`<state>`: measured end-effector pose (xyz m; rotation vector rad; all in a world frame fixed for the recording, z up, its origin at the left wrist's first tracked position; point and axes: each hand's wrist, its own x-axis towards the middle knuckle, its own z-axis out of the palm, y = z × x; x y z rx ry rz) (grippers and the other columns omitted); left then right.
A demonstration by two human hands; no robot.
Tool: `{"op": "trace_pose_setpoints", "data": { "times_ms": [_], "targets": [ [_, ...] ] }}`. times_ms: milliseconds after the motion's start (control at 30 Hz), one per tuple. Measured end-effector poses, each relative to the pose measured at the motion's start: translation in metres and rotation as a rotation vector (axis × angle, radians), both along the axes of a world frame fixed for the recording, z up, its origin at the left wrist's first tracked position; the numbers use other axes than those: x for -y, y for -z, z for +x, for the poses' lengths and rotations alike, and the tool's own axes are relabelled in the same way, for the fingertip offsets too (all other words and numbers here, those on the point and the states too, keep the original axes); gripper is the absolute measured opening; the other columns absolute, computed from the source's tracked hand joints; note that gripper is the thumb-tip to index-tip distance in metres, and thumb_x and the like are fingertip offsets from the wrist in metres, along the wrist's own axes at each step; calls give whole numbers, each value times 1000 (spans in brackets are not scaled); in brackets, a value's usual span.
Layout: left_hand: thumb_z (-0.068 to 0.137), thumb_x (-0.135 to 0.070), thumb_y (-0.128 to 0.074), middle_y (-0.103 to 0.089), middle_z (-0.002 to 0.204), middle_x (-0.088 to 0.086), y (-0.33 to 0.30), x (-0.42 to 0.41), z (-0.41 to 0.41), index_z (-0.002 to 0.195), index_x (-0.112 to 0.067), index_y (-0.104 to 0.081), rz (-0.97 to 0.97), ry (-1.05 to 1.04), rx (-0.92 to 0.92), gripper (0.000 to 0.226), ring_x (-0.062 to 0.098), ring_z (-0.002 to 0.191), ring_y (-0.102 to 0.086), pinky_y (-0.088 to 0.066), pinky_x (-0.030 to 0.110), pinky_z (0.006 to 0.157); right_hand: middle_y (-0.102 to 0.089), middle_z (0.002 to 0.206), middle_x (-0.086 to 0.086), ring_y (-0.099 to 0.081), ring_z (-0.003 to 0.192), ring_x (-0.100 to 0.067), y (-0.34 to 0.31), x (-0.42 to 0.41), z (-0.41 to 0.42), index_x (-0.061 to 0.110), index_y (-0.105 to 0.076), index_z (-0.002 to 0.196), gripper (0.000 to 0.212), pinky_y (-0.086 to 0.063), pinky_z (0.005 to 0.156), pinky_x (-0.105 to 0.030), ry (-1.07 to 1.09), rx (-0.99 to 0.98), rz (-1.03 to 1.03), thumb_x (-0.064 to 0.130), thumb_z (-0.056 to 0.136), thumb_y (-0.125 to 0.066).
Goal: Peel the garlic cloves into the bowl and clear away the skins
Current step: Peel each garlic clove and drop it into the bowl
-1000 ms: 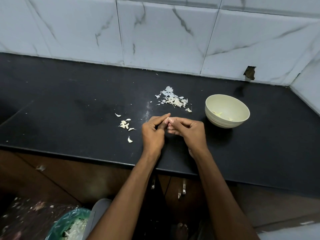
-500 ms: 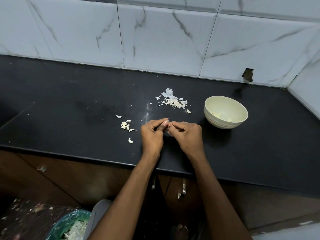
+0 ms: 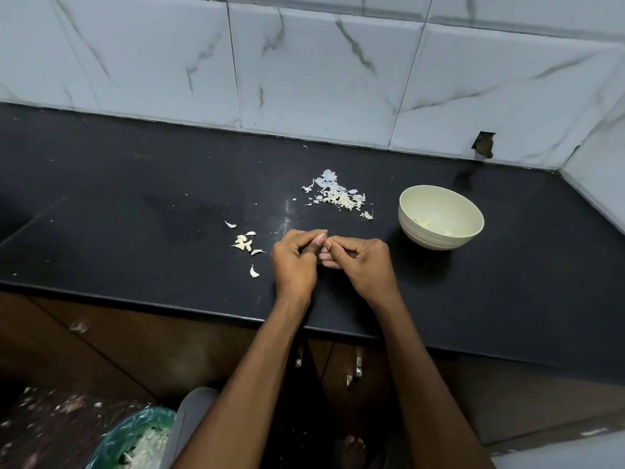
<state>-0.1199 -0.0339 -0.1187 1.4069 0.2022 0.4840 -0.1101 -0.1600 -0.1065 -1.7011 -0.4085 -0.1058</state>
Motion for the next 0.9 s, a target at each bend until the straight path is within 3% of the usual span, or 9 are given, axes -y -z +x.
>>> {"op": "trace_pose_setpoints", "data": {
  "times_ms": [100,167,267,367,500,600,667,767,900],
  "targets": [
    [91,2,-73,-71,94,4,-1,-1,0,92,-15,-81,-2,4,2,18,21,90,-72,-60,40,86,-80,88,-7,-79,89,-23,-3,0,-1,18,-82,99,23,-65,83,-36,1,-25,4,2,100,-65],
    [90,4,-73,-71,93,4,-2,1,-1,90,-14,-81,17,12,3,20,19,88,-71,-60,37,84,-78,78,-5,-78,79,-23,-3,1,-1,15,-82,85,20,-65,77,-42,49,47,-97,7,97,-67],
    [89,8,-72,-71,89,2,-2,2,-1,89,-11,-82,70,17,6,22,19,87,-71,-59,34,83,-59,56,5,-57,55,-17,-1,-1,1,18,-61,62,31,-53,58,-40,186,253,-317,16,91,-71],
    [88,9,-71,-72,87,0,-2,2,0,90,-9,-82,107,4,5,21,15,86,-71,-57,27,83,-43,53,6,-40,51,-13,-3,-7,0,21,-48,59,38,-42,50,-37,294,372,-413,16,89,-71],
    [90,7,-71,-74,91,2,-3,5,-1,92,-7,-82,130,-18,10,18,11,85,-72,-56,21,79,-47,52,0,-46,51,-20,0,-11,4,10,-54,60,34,-45,52,-41,365,367,-443,20,89,-68],
    [92,1,-72,-75,93,-2,-1,6,0,89,-15,-82,87,-14,-12,20,13,88,-74,-58,27,81,-51,50,0,-46,50,-8,-2,-9,2,8,-58,60,33,-50,54,-37,351,232,-344,19,88,-70],
    [92,0,-72,-77,95,1,-1,5,1,90,-17,-81,-12,19,-35,19,18,91,-75,-61,34,83,-61,54,1,-56,57,-2,-6,-6,-2,8,-67,62,26,-59,62,-30,257,41,-149,10,87,-71],
    [94,2,-69,-80,93,7,-6,2,-2,100,-7,-79,-160,122,-24,15,17,89,-74,-60,30,85,-73,72,-13,-72,72,-16,-12,-1,-4,-4,-77,82,14,-64,72,-29,117,-201,193,-5,91,-67],
    [93,1,-70,-79,99,13,-8,0,-2,105,-5,-79,-228,181,-14,15,19,93,-73,-59,33,93,-76,81,-19,-75,75,-22,-16,1,-4,-7,-76,95,11,-62,69,-26,117,-282,326,-3,96,-66]
  ]
}}
